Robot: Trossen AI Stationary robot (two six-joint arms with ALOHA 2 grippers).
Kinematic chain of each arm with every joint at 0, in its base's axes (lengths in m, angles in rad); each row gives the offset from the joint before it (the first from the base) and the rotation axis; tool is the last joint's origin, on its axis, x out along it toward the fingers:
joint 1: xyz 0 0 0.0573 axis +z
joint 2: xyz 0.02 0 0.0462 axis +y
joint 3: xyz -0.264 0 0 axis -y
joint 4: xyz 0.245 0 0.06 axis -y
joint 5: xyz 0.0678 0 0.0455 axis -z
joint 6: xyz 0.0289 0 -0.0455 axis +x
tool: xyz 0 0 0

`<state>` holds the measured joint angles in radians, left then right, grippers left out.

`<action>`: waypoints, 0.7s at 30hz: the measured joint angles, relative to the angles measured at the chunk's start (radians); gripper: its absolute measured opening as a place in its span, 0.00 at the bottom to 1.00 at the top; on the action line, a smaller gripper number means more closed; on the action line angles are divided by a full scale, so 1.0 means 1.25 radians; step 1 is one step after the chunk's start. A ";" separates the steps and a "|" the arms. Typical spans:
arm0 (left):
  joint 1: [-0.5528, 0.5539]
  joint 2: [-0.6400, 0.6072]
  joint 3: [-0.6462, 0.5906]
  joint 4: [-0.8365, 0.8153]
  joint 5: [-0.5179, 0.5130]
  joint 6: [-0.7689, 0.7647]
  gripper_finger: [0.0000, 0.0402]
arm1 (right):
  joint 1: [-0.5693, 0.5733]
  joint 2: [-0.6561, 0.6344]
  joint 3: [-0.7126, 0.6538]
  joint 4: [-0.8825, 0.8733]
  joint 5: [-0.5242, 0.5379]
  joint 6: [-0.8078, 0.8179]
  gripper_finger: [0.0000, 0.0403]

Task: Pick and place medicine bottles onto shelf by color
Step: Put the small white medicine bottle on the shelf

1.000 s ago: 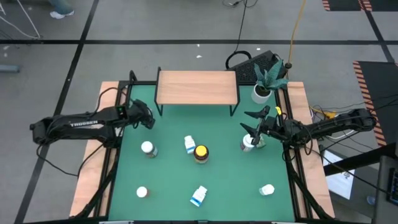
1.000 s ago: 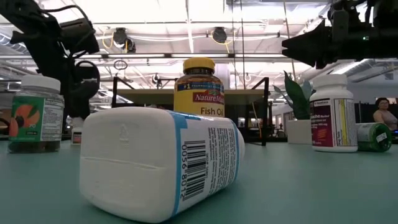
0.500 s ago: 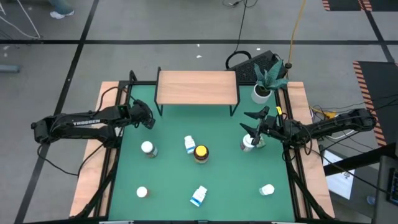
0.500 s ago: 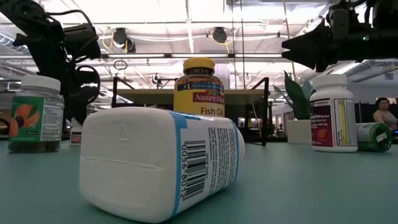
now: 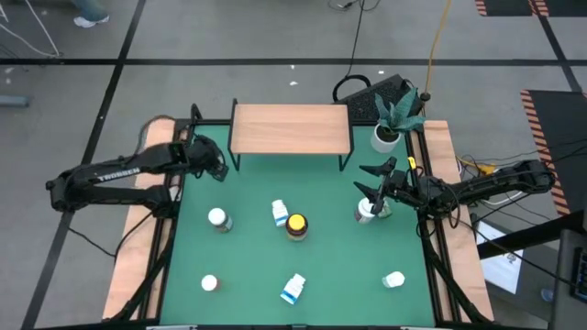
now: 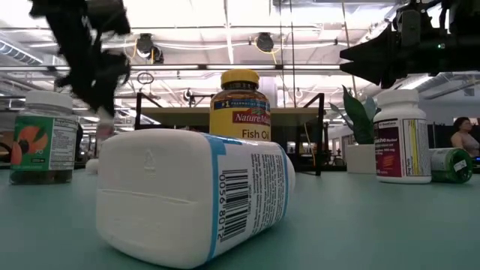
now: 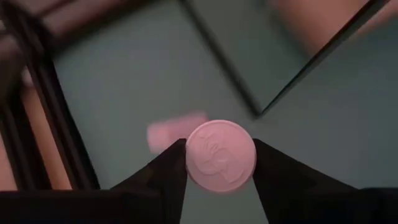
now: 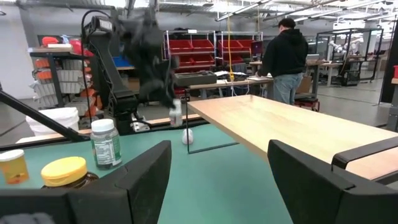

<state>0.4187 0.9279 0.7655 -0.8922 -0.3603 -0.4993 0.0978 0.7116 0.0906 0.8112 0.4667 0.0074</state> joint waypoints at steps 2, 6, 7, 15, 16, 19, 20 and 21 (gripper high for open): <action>0.000 0.002 0.076 -0.026 -0.001 0.034 0.38 | 0.000 0.000 0.000 0.000 0.000 0.000 0.65; 0.017 0.028 0.245 -0.084 -0.002 0.075 0.39 | 0.000 0.000 0.000 0.000 0.000 0.000 0.65; 0.027 0.042 0.290 -0.095 -0.003 0.091 0.40 | 0.000 0.000 0.000 0.000 0.000 0.000 0.65; 0.113 0.252 0.589 -0.125 -0.005 0.241 0.40 | 0.000 0.000 0.000 0.001 0.000 0.000 0.65; 0.125 0.284 0.610 -0.125 -0.005 0.259 0.40 | 0.000 0.000 0.000 0.000 0.000 0.000 0.65; 0.156 0.376 0.654 -0.122 -0.005 0.288 0.40 | 0.000 0.000 0.000 0.000 0.000 0.000 0.65; 0.167 0.402 0.663 -0.123 -0.005 0.290 0.41 | 0.000 0.000 0.000 0.000 0.000 -0.001 0.65; 0.177 0.429 0.669 -0.122 -0.005 0.291 0.42 | 0.000 0.000 0.000 -0.001 0.000 -0.001 0.65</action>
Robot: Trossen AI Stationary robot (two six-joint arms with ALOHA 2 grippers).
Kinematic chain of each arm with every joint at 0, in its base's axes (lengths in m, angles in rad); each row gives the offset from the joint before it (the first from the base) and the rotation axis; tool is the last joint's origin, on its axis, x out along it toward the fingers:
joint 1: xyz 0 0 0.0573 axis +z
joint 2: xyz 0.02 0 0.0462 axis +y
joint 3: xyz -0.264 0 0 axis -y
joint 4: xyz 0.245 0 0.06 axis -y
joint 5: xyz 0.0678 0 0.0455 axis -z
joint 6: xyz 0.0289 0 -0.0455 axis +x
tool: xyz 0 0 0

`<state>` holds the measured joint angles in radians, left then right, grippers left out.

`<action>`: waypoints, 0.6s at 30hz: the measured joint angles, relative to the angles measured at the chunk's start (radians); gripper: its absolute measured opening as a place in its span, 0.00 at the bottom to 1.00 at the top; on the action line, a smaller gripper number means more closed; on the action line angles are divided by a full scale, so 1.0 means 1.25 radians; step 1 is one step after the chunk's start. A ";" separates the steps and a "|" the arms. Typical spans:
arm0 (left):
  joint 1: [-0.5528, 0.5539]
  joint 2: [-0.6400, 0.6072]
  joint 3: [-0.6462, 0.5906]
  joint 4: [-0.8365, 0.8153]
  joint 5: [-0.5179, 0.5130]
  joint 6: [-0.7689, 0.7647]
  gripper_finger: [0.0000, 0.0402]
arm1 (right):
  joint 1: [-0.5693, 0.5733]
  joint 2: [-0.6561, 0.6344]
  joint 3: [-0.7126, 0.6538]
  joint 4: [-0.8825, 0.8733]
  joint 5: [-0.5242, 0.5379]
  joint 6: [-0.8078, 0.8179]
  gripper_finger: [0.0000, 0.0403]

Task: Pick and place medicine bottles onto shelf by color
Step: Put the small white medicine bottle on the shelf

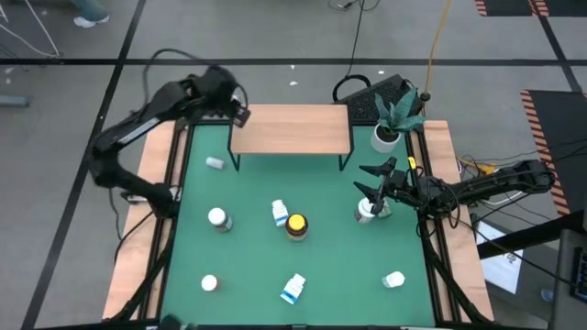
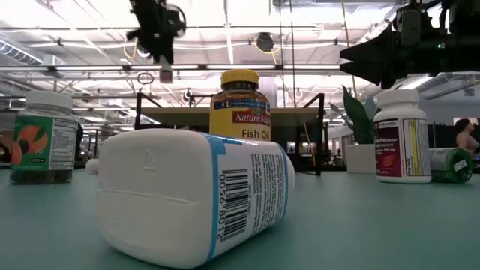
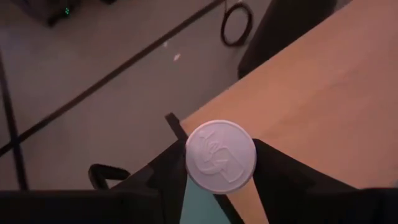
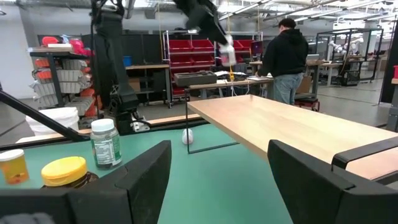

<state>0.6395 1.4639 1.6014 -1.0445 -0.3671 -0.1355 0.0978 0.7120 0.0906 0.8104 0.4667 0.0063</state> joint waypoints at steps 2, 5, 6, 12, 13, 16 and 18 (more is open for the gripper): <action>0.019 0.045 0.004 0.010 0.000 0.003 0.43 | 0.000 0.000 0.000 -0.006 0.000 0.000 0.65; 0.044 0.101 0.004 0.039 0.014 0.008 0.43 | 0.000 0.000 0.000 -0.027 0.000 0.000 0.65; 0.052 0.115 0.004 0.047 0.030 0.008 0.43 | 0.000 0.000 0.000 -0.033 0.000 0.001 0.65; 0.098 0.150 0.004 0.091 0.151 0.025 0.42 | 0.000 0.000 0.000 -0.042 0.000 0.014 0.65; 0.104 0.150 0.004 0.093 0.157 0.031 0.42 | 0.000 0.000 0.000 -0.042 0.000 0.016 0.65; 0.112 0.149 0.004 0.090 0.159 0.053 0.42 | 0.000 0.000 0.000 -0.044 0.000 0.022 0.65; 0.115 0.149 -0.006 0.097 0.160 0.079 0.42 | 0.000 0.000 0.000 -0.048 0.000 0.028 0.65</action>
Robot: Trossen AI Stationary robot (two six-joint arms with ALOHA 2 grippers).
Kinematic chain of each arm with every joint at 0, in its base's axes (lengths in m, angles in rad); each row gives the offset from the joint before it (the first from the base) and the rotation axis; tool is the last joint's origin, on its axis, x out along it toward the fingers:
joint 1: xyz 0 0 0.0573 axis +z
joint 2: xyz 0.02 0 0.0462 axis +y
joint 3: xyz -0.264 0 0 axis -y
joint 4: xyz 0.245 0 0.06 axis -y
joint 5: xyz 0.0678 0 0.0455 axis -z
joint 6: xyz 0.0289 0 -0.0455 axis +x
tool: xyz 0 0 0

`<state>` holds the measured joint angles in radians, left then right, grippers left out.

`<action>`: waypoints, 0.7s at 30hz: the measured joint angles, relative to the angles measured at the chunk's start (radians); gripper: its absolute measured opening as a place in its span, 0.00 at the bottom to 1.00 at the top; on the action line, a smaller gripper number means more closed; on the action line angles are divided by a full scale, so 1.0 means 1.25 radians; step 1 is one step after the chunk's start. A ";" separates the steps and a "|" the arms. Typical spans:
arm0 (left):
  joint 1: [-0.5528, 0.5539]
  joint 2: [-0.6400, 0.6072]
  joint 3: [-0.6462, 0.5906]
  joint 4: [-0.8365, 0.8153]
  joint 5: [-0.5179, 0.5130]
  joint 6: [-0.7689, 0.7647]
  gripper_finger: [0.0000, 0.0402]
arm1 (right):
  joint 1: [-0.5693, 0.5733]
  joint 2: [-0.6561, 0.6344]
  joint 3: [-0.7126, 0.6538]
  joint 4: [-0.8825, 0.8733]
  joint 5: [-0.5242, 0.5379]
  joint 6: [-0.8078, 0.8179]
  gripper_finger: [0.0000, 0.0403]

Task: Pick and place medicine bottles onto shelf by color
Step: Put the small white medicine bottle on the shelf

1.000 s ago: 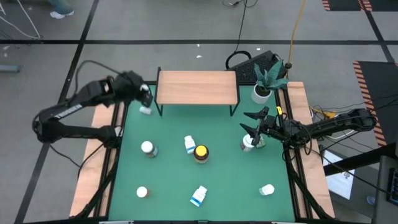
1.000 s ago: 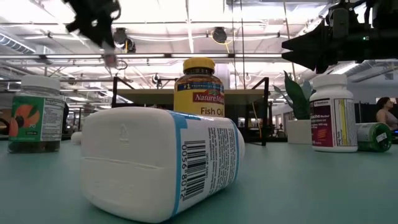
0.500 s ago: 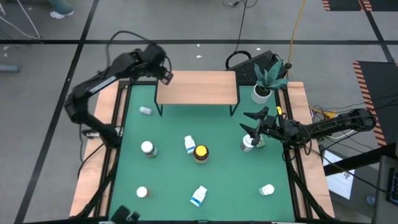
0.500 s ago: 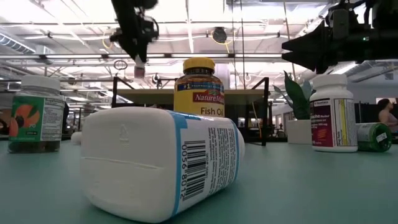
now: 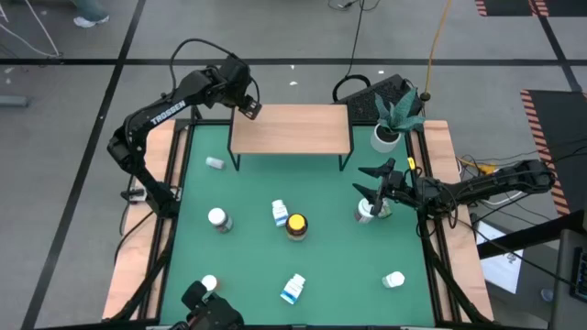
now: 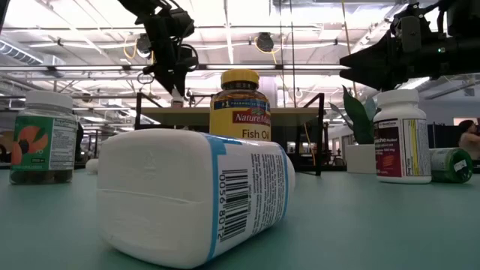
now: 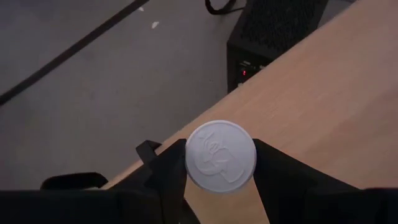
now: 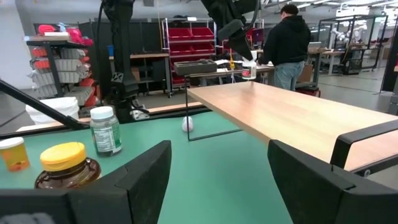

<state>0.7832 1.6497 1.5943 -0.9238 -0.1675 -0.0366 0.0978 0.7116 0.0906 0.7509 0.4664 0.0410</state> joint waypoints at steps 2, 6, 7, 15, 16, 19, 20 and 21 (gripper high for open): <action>0.007 0.000 -0.014 0.009 0.007 0.021 0.42 | 0.000 0.000 0.000 0.000 -0.003 0.000 0.65; 0.018 0.000 -0.041 0.024 0.014 0.025 0.42 | 0.002 0.000 0.000 0.001 -0.021 0.009 0.65; 0.019 -0.001 -0.046 0.030 0.014 0.028 0.42 | 0.002 0.000 0.000 0.002 -0.021 0.011 0.65; 0.014 -0.002 -0.058 0.061 0.015 0.030 0.42 | 0.002 0.000 0.000 0.006 -0.021 0.008 0.65; 0.014 -0.002 -0.058 0.065 0.015 0.031 0.43 | 0.002 0.000 0.000 0.006 -0.021 0.008 0.65; 0.010 -0.001 -0.059 0.076 0.015 0.028 0.46 | 0.002 0.000 0.000 0.006 -0.021 0.008 0.65; 0.010 -0.001 -0.059 0.079 0.016 0.028 0.48 | 0.002 0.000 0.000 0.006 -0.021 0.007 0.65; 0.010 -0.002 -0.060 0.082 0.017 0.028 0.51 | 0.002 0.000 0.000 0.006 -0.021 0.006 0.65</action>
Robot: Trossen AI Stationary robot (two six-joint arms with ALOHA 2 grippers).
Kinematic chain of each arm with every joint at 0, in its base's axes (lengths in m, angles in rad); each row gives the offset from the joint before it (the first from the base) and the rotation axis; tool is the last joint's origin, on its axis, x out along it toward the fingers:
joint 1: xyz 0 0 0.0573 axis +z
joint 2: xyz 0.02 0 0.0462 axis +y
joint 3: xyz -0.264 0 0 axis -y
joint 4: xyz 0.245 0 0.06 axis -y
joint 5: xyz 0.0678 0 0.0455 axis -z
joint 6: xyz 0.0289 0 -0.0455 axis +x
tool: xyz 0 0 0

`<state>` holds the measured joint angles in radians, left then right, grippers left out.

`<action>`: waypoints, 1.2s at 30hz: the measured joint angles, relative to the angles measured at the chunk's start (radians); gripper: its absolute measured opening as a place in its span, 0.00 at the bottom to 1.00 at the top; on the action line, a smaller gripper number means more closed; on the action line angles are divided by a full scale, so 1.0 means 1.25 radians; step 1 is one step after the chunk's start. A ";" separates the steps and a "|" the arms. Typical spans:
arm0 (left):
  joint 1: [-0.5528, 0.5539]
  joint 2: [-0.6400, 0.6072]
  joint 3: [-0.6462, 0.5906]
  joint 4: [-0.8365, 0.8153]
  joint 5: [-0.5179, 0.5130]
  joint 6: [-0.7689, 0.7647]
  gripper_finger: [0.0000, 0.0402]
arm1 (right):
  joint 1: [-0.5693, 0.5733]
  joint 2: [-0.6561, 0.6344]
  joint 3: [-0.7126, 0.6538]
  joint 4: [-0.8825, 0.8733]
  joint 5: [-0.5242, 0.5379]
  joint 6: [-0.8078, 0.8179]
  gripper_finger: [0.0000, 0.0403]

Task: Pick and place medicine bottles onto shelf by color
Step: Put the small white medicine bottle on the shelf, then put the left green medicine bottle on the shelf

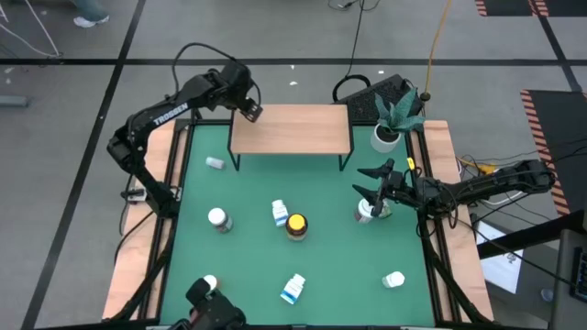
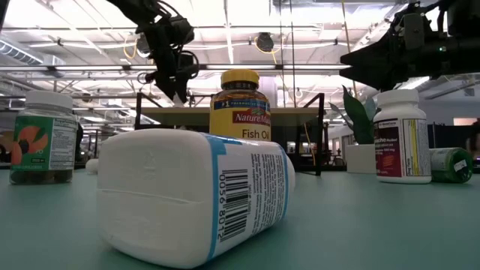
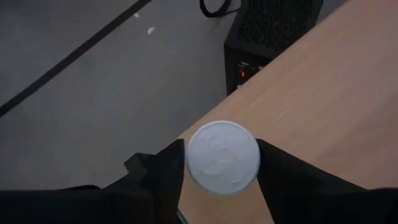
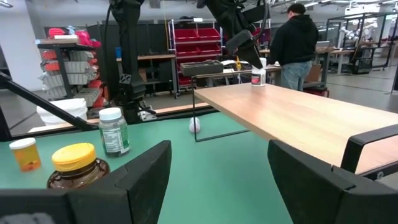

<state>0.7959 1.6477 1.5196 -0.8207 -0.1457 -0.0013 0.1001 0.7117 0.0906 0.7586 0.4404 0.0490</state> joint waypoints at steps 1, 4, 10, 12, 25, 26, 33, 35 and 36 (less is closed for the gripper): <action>0.000 -0.003 0.000 0.002 0.001 0.001 0.53 | 0.000 0.000 0.000 0.000 0.000 0.000 0.65; -0.008 -0.013 0.000 0.006 0.002 0.013 0.61 | 0.000 0.000 0.000 0.000 0.000 0.000 0.65; -0.021 -0.063 0.000 -0.041 -0.001 0.013 0.75 | 0.000 0.000 0.000 -0.005 0.000 0.007 0.65; -0.033 -0.098 0.000 -0.073 -0.008 0.001 0.77 | 0.000 0.000 0.000 -0.006 0.000 0.008 0.65; -0.361 -0.429 -0.126 -0.204 -0.058 -0.216 0.67 | 0.000 0.000 0.000 -0.037 0.000 0.013 0.65; -0.413 -0.459 -0.169 -0.180 -0.059 -0.248 0.66 | 0.000 0.000 0.000 -0.039 0.000 0.014 0.65; -0.757 -0.587 -0.438 -0.073 -0.058 -0.436 0.61 | 0.000 0.000 0.000 -0.041 -0.027 0.015 0.65; -0.825 -0.590 -0.483 -0.074 -0.058 -0.494 0.60 | 0.000 0.000 0.000 -0.029 -0.070 0.024 0.65; -0.853 -0.590 -0.502 -0.074 -0.058 -0.521 0.59 | 0.000 0.000 0.000 -0.020 -0.095 0.031 0.65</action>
<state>-0.2707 0.9104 0.8924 -0.9133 -0.2179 -0.6528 0.0998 0.7120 0.0906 0.7335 0.3212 0.0880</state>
